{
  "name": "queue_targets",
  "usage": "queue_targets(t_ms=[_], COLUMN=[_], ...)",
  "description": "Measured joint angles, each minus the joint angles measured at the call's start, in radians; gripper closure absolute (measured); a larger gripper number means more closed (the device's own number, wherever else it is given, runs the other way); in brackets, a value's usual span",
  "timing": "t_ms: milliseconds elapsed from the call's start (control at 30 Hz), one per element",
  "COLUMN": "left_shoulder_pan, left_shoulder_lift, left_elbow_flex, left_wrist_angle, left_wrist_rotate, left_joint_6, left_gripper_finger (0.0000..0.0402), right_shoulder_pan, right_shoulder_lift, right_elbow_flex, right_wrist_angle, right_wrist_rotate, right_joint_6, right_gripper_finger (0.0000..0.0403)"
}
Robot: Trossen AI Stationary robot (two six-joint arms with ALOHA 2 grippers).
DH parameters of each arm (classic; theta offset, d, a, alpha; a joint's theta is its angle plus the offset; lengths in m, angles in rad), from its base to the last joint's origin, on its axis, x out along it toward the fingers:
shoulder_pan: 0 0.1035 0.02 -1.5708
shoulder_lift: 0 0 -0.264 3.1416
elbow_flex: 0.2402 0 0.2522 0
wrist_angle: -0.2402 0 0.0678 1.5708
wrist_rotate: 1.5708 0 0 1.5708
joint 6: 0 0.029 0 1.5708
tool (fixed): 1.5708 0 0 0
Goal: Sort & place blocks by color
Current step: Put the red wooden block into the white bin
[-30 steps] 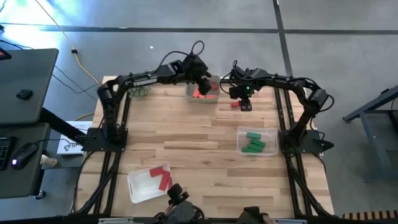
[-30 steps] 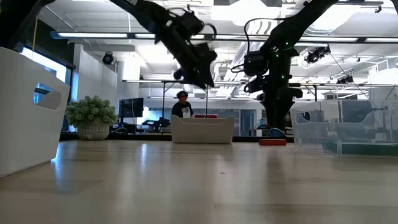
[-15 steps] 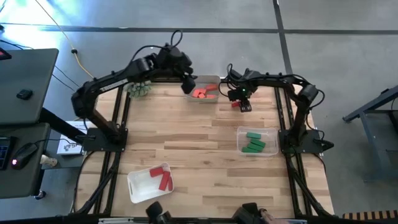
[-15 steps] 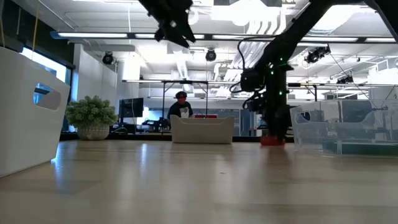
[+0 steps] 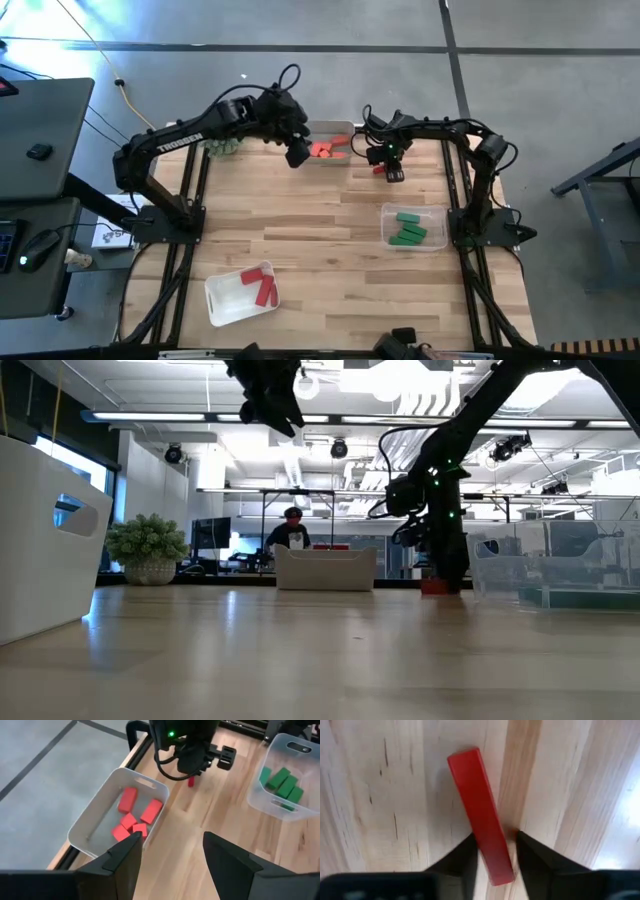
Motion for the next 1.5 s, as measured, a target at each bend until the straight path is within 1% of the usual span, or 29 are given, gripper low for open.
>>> queue_targets(t_ms=[167, 367, 567, 733, 800, 1000, 1100, 1267, 1500], left_shoulder_pan=[-0.008, -0.008, -0.02, -0.05, -0.064, -0.122, -0.157, -0.236, -0.341], left_shoulder_lift=[0.0, 0.0, 0.0, 0.0, 0.0, 0.0, 0.0, 0.0, 0.0], left_elbow_flex=[0.0, 0.0, 0.0, 0.0, 0.0, 0.0, 0.0, 0.0, 0.0], left_wrist_angle=[0.0, -0.009, -0.023, -0.022, -0.022, -0.03, -0.044, -0.054, -0.045], left_wrist_rotate=[0.0, 0.0, 0.007, 0.007, 0.008, 0.008, 0.018, 0.09, 0.092], left_joint_6=[-0.038, -0.11, -0.11, -0.099, -0.084, -0.005, 0.011, 0.003, 0.019], left_gripper_finger=[0.0202, 0.0202, 0.0202, 0.0202, 0.0202, 0.0202, 0.0202, 0.0202, 0.0202], right_shoulder_pan=[0.0, 0.006, 0.029, 0.079, 0.109, 0.205, 0.267, 0.381, 0.547], right_shoulder_lift=[-0.001, -0.016, -0.079, -0.154, -0.186, -0.297, -0.352, -0.436, -0.498], right_elbow_flex=[0.0, -0.003, -0.006, -0.005, -0.005, -0.005, -0.005, -0.005, -0.004], right_wrist_angle=[-0.012, -0.034, -0.098, -0.135, -0.145, -0.144, -0.124, -0.071, 0.042], right_wrist_rotate=[0.001, -0.009, -0.119, -0.142, -0.149, -0.22, -0.22, -0.224, -0.197], right_joint_6=[0.045, 0.128, 0.228, 0.326, 0.364, 0.525, 0.622, 0.782, 0.993], right_gripper_finger=[0.0369, 0.0367, 0.0368, 0.0368, 0.0368, 0.0368, 0.0368, 0.0368, 0.0368])
